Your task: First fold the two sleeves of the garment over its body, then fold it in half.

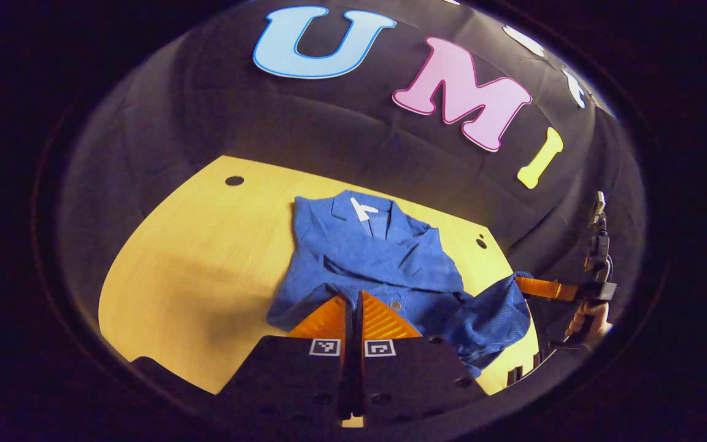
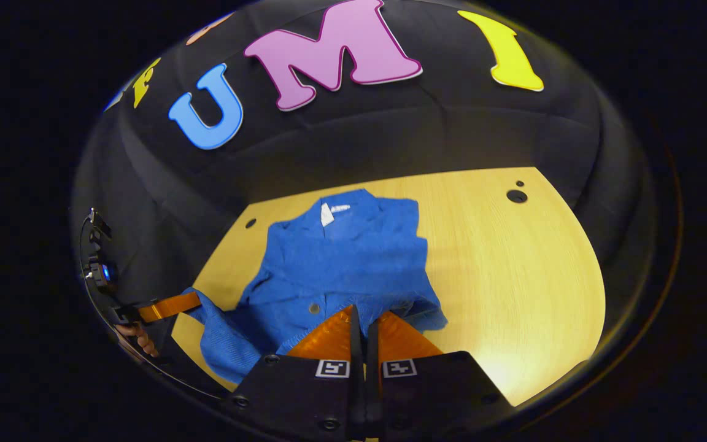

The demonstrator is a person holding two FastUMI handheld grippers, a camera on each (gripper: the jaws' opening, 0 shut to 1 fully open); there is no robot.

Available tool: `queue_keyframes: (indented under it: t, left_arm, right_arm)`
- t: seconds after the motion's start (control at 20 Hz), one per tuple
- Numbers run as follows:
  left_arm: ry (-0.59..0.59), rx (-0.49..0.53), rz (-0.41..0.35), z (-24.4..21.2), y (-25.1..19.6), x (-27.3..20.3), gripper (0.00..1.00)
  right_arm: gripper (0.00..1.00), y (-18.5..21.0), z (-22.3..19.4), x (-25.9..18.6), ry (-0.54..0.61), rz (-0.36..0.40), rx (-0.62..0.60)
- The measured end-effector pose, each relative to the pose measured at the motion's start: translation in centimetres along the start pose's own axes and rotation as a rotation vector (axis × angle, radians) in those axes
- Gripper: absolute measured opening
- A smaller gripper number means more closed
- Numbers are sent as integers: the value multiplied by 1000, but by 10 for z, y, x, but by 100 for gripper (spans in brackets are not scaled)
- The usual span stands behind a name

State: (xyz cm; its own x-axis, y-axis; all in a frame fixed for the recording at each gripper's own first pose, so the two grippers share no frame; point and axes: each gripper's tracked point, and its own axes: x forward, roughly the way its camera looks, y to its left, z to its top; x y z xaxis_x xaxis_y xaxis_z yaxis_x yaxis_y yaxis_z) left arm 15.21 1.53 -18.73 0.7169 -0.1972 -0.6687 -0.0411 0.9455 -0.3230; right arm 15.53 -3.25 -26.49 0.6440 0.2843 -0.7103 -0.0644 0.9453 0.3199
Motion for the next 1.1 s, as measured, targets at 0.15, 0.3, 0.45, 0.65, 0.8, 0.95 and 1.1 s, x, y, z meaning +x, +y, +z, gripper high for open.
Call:
queue_keyframes:
  t: [0.15, 0.3, 0.45, 0.65, 0.8, 0.95, 1.1]
  left_arm:
    - [-88, 15, 16, 74, 16, 40, 0]
    - [-177, -38, 52, 138, 37, 98, 0]
    - [-210, -105, 139, 172, 72, 164, 0]
    - [-175, -132, 165, 169, 87, 216, 44]
    - [-177, -74, 239, 160, 88, 207, 84]
    - [-251, 25, 237, 157, 69, 174, 84]
    - [-337, 116, 215, 151, 35, 125, 84]
  right_arm:
    - [5, -7, 65, 43, -93, 8, 18]
    - [5, -25, 116, 98, -165, -33, 19]
    - [4, -57, 138, 160, -169, -109, 82]
    - [46, -94, 140, 217, -179, -197, 171]
    - [74, -99, 137, 201, -203, -216, 82]
    - [99, -89, 160, 157, -367, -237, -48]
    - [97, -58, 167, 104, -490, -210, -126]
